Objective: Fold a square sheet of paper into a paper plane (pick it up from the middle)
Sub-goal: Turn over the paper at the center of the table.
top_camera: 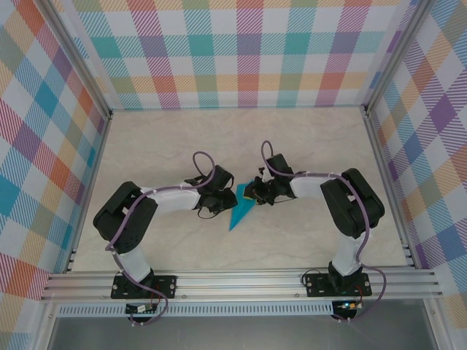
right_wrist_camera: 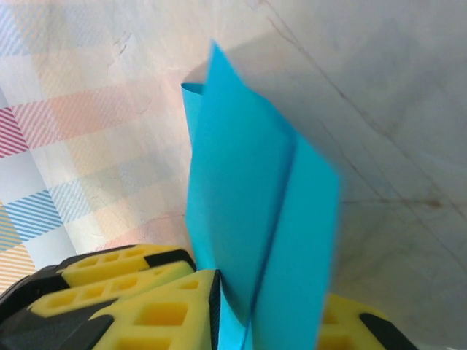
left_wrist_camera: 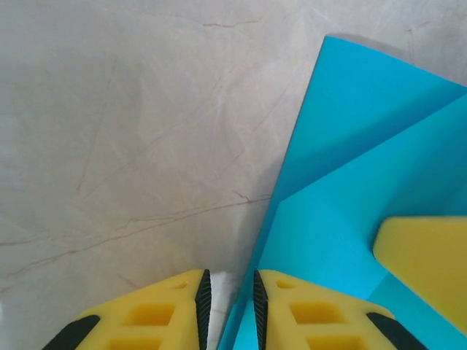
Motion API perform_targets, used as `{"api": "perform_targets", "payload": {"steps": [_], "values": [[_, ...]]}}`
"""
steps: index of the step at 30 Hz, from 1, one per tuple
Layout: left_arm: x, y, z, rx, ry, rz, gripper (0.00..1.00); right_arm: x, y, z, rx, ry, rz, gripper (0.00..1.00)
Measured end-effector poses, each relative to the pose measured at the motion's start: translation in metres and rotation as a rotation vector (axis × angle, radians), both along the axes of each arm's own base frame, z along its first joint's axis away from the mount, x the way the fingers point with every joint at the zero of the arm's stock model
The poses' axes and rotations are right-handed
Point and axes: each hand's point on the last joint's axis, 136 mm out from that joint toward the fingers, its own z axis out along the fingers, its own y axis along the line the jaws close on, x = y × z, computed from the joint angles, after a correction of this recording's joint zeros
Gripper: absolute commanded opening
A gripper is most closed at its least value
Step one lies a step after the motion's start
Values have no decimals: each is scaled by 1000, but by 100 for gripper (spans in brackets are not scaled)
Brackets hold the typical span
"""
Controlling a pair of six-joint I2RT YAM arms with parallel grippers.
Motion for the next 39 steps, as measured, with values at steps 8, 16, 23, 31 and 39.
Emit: {"api": "perform_targets", "payload": {"steps": [8, 16, 23, 31, 39], "values": [[-2, 17, 42, -10, -100, 41, 28, 5, -1, 10, -49, -34, 54, 2], [-17, 60, 70, 42, -187, 136, 36, 18, -49, 71, -446, -181, 67, 3], [-31, 98, 71, 109, -222, 241, 42, 7, -100, 94, -946, -199, 88, 4], [-39, 123, 86, 119, -283, 318, 47, -5, -66, 31, -1229, -78, 276, 14], [-52, 139, 95, 87, -332, 350, 56, -18, 6, 13, -1108, -86, 376, 56]]}}
